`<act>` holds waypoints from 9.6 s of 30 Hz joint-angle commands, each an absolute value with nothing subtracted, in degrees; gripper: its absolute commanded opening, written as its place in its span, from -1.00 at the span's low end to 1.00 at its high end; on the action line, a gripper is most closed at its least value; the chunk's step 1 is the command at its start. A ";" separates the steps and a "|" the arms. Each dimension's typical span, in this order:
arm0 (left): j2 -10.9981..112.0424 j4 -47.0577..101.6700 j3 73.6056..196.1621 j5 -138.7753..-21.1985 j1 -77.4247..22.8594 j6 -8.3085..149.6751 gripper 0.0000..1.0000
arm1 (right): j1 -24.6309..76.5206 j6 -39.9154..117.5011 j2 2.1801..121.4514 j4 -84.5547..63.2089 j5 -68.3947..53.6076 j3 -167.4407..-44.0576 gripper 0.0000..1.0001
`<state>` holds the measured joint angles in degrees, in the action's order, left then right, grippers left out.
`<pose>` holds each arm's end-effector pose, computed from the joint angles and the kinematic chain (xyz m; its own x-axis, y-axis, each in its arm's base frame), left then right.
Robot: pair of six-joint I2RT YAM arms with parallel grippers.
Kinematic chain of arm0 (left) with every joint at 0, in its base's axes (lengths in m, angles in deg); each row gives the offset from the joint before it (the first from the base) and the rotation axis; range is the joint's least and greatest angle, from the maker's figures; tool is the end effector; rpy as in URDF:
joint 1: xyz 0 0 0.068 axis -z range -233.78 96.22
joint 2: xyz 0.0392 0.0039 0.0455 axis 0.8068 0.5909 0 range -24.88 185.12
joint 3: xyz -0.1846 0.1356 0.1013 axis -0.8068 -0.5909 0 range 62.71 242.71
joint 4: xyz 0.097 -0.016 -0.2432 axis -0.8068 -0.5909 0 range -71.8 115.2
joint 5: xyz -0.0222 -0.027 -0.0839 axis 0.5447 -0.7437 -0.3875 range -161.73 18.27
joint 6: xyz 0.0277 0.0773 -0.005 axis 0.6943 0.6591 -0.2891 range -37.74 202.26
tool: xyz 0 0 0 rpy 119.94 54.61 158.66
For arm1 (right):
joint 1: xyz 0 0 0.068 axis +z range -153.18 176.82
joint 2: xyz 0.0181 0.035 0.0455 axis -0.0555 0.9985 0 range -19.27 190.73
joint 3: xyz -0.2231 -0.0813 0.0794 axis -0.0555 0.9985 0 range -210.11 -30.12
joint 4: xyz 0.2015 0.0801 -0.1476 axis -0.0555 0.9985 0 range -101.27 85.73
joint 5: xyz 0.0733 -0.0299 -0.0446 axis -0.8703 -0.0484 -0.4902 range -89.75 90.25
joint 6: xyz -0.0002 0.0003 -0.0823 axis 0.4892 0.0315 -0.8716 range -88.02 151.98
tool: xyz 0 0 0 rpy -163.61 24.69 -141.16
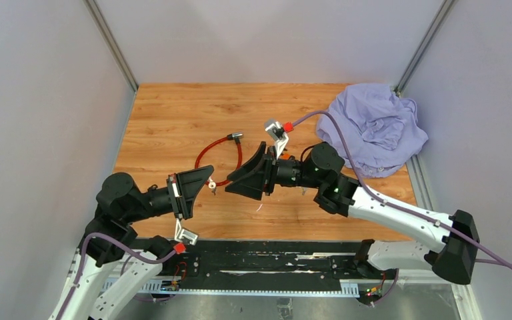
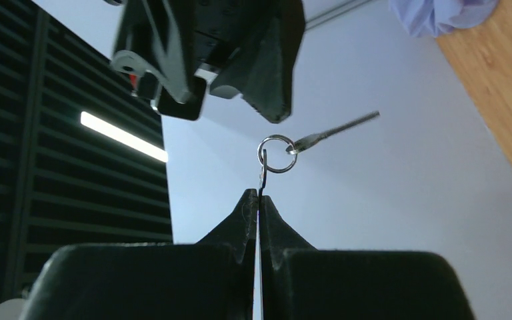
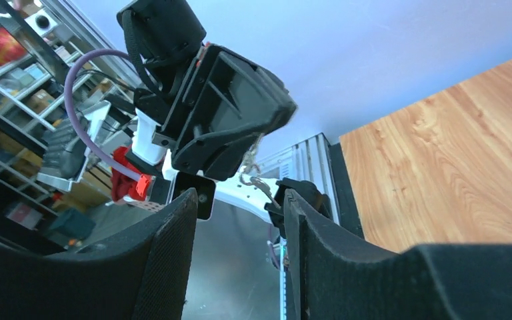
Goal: Unlock with the key
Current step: Pick up the key from the center of the board.
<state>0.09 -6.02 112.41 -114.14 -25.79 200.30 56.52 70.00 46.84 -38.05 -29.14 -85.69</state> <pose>0.0887 -0.1018 0.3581 0.8751 0.2728 0.3997 -0.3528 -0.2054 0.9129 0.1241 0.2821 0.3858 -0.4985 0.2105 -0.8409 -0.8669 -0.1230 0.4831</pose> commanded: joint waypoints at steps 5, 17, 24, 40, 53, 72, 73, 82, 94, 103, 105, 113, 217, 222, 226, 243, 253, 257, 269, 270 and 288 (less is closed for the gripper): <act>-1.75 -1.08 111.09 -116.96 -25.43 230.10 -0.99 | 53.68 85.26 53.38 -58.94 -37.31 -84.44 -0.06; -2.42 -0.41 110.67 -115.25 -25.48 228.47 -0.99 | 53.68 93.61 61.22 -70.14 -40.31 -86.21 -0.40; -2.64 -0.42 110.09 -114.28 -25.46 228.37 -0.99 | 53.76 96.03 62.24 -73.63 -40.36 -85.80 -0.47; -1.93 -0.47 110.61 -112.82 -25.48 228.58 -0.99 | 54.58 97.03 64.38 -72.27 -40.41 -87.05 -0.32; -1.88 -0.20 110.92 -112.52 -25.48 228.78 -0.99 | 55.78 97.95 66.22 -70.47 -39.75 -88.67 -0.70; -2.25 0.64 110.69 -111.18 -25.48 227.63 -0.99 | 54.58 110.08 69.32 -81.24 -41.27 -87.30 -0.99; -2.31 0.86 110.58 -111.07 -25.48 227.26 -0.95 | 54.49 109.47 68.83 -80.46 -41.64 -87.13 -0.99; -3.15 3.08 110.41 -110.60 -25.48 220.55 -0.01 | 52.01 97.34 62.07 -61.77 -46.95 -86.21 -0.99; -2.26 -15.26 116.40 -107.59 -25.48 205.24 0.18 | 50.87 63.10 57.40 -17.52 -51.09 -98.92 -0.99; 20.23 -42.86 140.83 -112.45 -25.48 136.18 -0.01 | 51.32 45.68 55.21 0.60 -43.88 -102.76 -0.99; 22.30 -43.86 140.70 -118.93 -25.49 127.95 -0.04 | 51.85 43.60 55.32 2.90 -42.93 -103.75 -0.99; 25.28 -32.54 136.32 -130.32 -25.57 101.43 -0.11 | 54.61 40.52 54.85 6.55 -40.54 -105.55 -0.99; 21.12 -16.13 130.56 -126.41 -25.53 82.64 -0.30 | 59.31 40.72 53.06 1.12 -33.71 -105.68 -0.99; 21.11 -15.74 130.58 -125.35 -25.57 82.33 -0.57 | 59.37 40.68 53.34 1.15 -33.87 -106.10 -0.99; 20.93 -16.51 129.98 -124.68 -25.56 82.60 -0.68 | 59.39 40.77 53.37 1.19 -33.79 -106.33 -0.99; 20.61 -14.51 129.30 -124.24 -25.57 80.21 -0.95 | 59.47 40.59 54.21 1.60 -33.83 -107.21 -0.99; 21.09 -20.97 130.61 -125.30 -25.57 87.38 -1.00 | 59.48 40.68 53.56 1.07 -33.01 -106.83 -0.99; 21.95 -22.25 131.32 -125.92 -25.57 88.27 -1.00 | 59.48 40.60 53.04 0.75 -32.50 -106.24 -0.99; 22.91 -25.07 132.50 -128.15 -25.57 94.56 -0.99 | 59.48 40.77 52.46 0.06 -32.61 -105.37 -0.79; 23.00 -26.00 132.83 -128.46 -25.57 96.48 -0.99 | 59.51 40.83 52.39 -0.01 -32.98 -105.36 -0.68; 23.98 -38.32 142.55 -129.33 -24.86 142.33 -0.99 | 44.03 73.75 52.12 -32.34 -55.02 -93.30 0.07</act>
<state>24.44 -37.23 139.71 -129.13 -25.77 128.37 48.37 55.84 49.01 -13.05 -42.80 -97.49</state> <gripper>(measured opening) 0.009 0.529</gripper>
